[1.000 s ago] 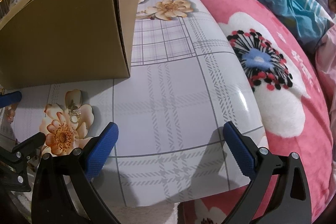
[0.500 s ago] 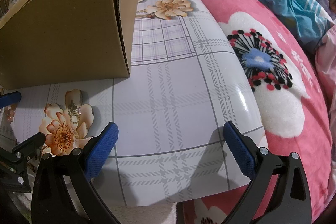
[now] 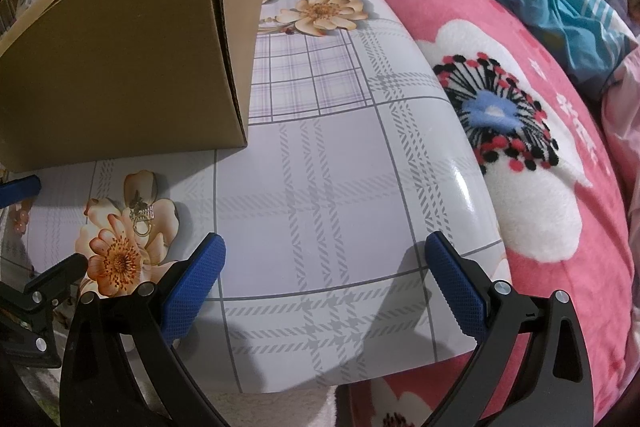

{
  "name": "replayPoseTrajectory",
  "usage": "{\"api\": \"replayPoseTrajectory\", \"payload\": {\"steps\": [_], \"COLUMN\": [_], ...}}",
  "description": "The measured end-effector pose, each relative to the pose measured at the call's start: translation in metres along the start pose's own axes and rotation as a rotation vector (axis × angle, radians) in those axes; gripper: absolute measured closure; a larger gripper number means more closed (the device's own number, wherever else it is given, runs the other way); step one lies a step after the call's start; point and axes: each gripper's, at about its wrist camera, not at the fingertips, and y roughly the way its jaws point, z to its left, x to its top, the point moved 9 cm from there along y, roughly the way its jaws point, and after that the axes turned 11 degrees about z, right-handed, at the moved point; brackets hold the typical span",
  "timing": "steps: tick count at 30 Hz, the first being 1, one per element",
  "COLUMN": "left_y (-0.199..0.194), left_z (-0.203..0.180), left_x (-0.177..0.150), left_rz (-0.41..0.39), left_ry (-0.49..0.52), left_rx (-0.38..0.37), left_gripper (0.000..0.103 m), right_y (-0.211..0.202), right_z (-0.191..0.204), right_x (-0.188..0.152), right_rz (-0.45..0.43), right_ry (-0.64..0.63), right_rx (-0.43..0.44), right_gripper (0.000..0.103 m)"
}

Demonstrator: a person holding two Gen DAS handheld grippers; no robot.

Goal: Organize jewelry

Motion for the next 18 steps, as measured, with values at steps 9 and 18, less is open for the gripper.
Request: {"api": "replayPoseTrajectory", "payload": {"steps": [9,18], "left_y": [0.001,0.003], "left_z": [-0.001,-0.001], "left_x": [0.001,0.001], "left_rz": [0.002,0.003], "left_ry": [0.001,0.000], "left_rx": [-0.001,-0.001], "left_gripper": [0.005,0.005], "right_y": [0.000,-0.018], "right_z": [-0.001,0.008], "right_x": [-0.001,-0.004], "right_rz": [-0.001,-0.094], "right_ry": [0.000,-0.055], "right_rx": [-0.001,0.049], "right_gripper": [0.008,0.008]}}
